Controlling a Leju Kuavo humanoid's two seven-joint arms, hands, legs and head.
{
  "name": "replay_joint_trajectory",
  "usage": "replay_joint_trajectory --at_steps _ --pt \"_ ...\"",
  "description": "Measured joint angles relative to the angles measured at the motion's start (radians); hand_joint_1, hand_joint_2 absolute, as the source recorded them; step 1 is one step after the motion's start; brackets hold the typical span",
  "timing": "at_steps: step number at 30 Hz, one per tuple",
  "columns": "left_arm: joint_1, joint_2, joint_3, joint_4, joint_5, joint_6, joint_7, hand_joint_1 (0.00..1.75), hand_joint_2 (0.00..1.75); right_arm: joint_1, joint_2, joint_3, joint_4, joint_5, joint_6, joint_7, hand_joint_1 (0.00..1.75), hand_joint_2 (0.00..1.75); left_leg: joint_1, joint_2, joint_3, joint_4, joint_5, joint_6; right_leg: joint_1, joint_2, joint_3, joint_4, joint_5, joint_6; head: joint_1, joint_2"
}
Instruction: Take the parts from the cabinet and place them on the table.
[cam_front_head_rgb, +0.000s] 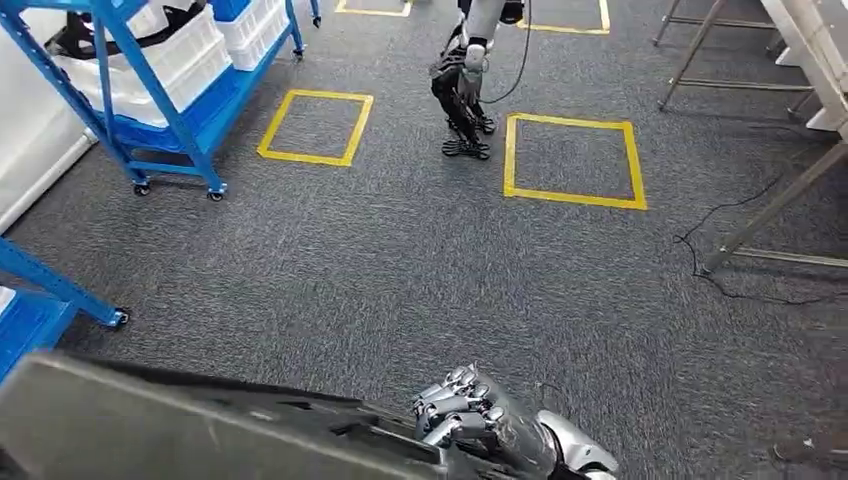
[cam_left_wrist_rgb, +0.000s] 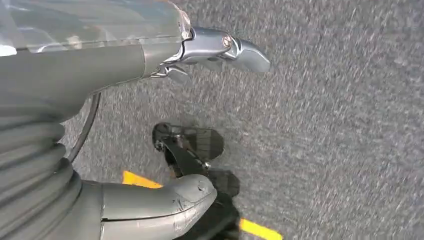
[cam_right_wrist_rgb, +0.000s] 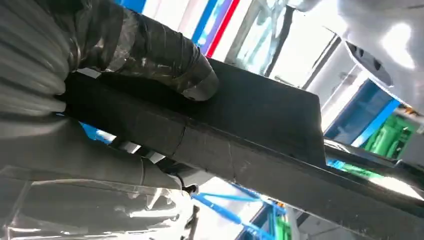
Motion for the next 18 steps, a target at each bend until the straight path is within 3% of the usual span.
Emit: replay_joint_trajectory --at_steps 1,3,4,5,6,9,10,12,14,15,16,17,18 --pt "0.001 -0.001 0.000 0.000 -0.005 0.000 -0.001 0.00 1.75 0.000 0.000 0.000 0.001 0.000 0.000 0.000 1.75 1.75 0.000 0.000 -0.003 -0.004 0.022 0.001 0.000 0.015 0.001 0.001 0.000 0.000 0.000 0.000" --pt "-0.002 -0.001 0.000 0.000 -0.014 0.001 -0.003 0.00 1.75 0.000 0.000 0.000 0.001 -0.001 -0.007 -0.001 1.75 1.75 0.002 -0.008 0.050 -0.138 0.115 0.004 -0.001 0.043 0.001 0.007 -0.001 0.001 0.000 0.000" --pt "-0.003 -0.001 0.000 0.000 -0.018 0.002 -0.003 0.00 1.75 0.001 0.000 0.000 0.000 -0.001 -0.013 -0.001 1.75 1.75 0.005 -0.030 0.087 -0.223 0.161 0.006 -0.002 0.055 0.001 0.011 -0.002 0.003 0.000 0.000" --pt "-0.002 -0.001 0.000 0.000 -0.021 0.004 -0.003 0.00 1.75 0.002 0.000 0.000 0.000 -0.001 -0.017 -0.002 1.75 1.75 0.011 -0.091 0.107 -0.276 0.169 0.008 -0.004 0.065 -0.004 0.014 -0.003 0.007 0.000 0.000" --pt "0.000 -0.002 -0.001 0.000 -0.024 0.008 -0.003 0.00 1.75 0.002 0.000 0.000 -0.001 -0.001 -0.019 -0.004 1.75 1.75 0.011 -0.112 0.113 -0.299 0.166 0.008 0.002 0.077 -0.014 0.024 -0.002 0.015 0.000 0.000" --pt "-0.009 -0.005 -0.005 0.000 -0.034 0.021 -0.002 0.00 1.75 0.016 -0.002 -0.001 -0.007 -0.002 -0.025 -0.007 1.75 1.75 0.003 -0.081 0.113 -0.297 0.166 0.017 -0.009 0.112 -0.026 0.013 0.013 0.038 0.000 0.000" --pt "-0.012 -0.009 -0.006 0.000 -0.036 0.021 -0.002 0.00 1.75 0.017 -0.003 -0.002 -0.010 -0.002 -0.026 -0.008 1.75 1.75 0.012 -0.066 0.114 -0.309 0.173 0.028 -0.001 0.124 -0.028 0.014 0.016 0.045 0.000 0.000" --pt "-0.017 -0.011 -0.008 0.000 -0.038 0.022 -0.001 0.00 1.75 0.019 -0.005 -0.003 -0.016 -0.002 -0.028 -0.012 1.75 1.75 0.010 -0.035 0.120 -0.317 0.180 0.043 0.004 0.020 -0.056 0.081 -0.039 0.047 0.000 0.000" --pt "-0.014 -0.011 -0.008 0.000 -0.045 0.022 0.002 0.00 1.75 0.020 -0.005 -0.003 -0.018 -0.002 -0.031 -0.014 1.75 1.75 0.003 -0.003 0.119 -0.317 0.177 0.047 0.000 -0.012 -0.129 0.240 -0.118 0.052 0.000 0.000" --pt "-0.013 -0.011 -0.008 0.000 -0.045 0.023 0.004 0.00 1.75 0.021 -0.006 -0.003 -0.018 -0.002 -0.032 -0.014 1.75 1.75 0.000 0.012 0.119 -0.317 0.176 0.048 -0.003 -0.016 -0.158 0.303 -0.139 0.054 0.000 0.000" --pt "-0.013 -0.011 -0.008 0.000 -0.045 0.023 0.006 0.00 1.75 0.022 -0.006 -0.003 -0.018 -0.002 -0.034 -0.014 1.75 1.75 -0.001 0.028 0.119 -0.316 0.176 0.048 -0.005 -0.018 -0.166 0.325 -0.135 0.056 0.000 0.000" --pt "-0.014 -0.011 -0.008 0.000 -0.045 0.023 0.006 0.00 1.75 0.023 -0.006 -0.003 -0.018 -0.002 -0.035 -0.013 1.75 1.75 -0.002 0.040 0.120 -0.316 0.174 0.048 -0.006 -0.021 -0.149 0.296 -0.112 0.056 0.000 0.000" --pt "-0.015 -0.011 -0.008 0.000 -0.045 0.023 0.006 0.00 1.75 0.023 -0.006 -0.003 -0.018 0.000 -0.035 -0.013 1.75 1.75 -0.002 0.050 0.122 -0.316 0.173 0.046 -0.007 -0.026 -0.110 0.229 -0.075 0.055 0.000 0.000"
